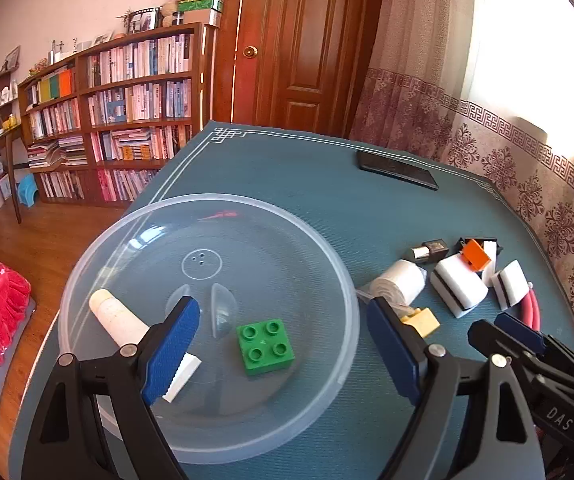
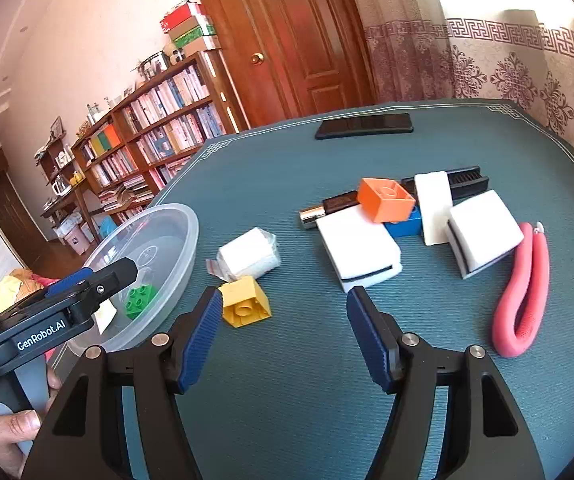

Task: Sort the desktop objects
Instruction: 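Move the left gripper to the yellow Lego brick and grasp it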

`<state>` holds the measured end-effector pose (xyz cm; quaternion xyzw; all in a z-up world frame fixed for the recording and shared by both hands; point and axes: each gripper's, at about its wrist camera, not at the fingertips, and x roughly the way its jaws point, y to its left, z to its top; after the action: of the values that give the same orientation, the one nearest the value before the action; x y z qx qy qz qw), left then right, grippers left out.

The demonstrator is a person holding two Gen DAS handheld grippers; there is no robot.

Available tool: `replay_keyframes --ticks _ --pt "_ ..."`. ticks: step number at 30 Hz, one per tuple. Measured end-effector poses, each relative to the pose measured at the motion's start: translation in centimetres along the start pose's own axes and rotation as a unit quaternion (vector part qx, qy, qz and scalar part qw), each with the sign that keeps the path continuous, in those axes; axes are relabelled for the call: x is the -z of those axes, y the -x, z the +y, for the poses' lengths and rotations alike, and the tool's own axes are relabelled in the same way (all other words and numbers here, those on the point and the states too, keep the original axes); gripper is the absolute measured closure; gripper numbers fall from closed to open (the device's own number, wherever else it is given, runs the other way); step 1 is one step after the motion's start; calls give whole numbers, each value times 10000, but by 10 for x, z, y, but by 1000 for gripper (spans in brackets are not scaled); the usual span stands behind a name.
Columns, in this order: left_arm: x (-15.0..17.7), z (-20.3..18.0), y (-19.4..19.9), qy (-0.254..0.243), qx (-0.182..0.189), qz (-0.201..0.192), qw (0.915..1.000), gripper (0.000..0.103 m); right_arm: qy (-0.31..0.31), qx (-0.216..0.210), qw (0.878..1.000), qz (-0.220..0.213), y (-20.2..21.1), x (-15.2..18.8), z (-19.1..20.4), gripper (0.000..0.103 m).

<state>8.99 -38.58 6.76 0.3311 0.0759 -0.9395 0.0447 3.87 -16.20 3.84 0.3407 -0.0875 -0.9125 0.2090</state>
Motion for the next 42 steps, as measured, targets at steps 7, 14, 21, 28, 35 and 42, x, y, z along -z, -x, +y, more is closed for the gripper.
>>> replay_keyframes --ticks 7,14,21,28,35,42 --pt "7 -42 -1 -289 279 124 9991 15 -367 377 9986 -13 11 5 -41 35" --pt "19 -80 -11 -478 487 346 9971 14 -434 812 9957 -120 27 8 -77 35" --pt "25 -95 -27 -445 350 464 9973 14 -591 951 9935 -212 40 9 -101 35" --pt "26 -96 -41 -293 292 536 9977 14 -608 941 9934 -243 43 10 -105 35" --pt "26 -96 -50 -241 207 520 9981 15 -569 956 9936 -216 41 11 -104 35" --pt "26 -98 -51 -292 211 454 9983 18 -564 958 9936 -208 40 11 -103 35"
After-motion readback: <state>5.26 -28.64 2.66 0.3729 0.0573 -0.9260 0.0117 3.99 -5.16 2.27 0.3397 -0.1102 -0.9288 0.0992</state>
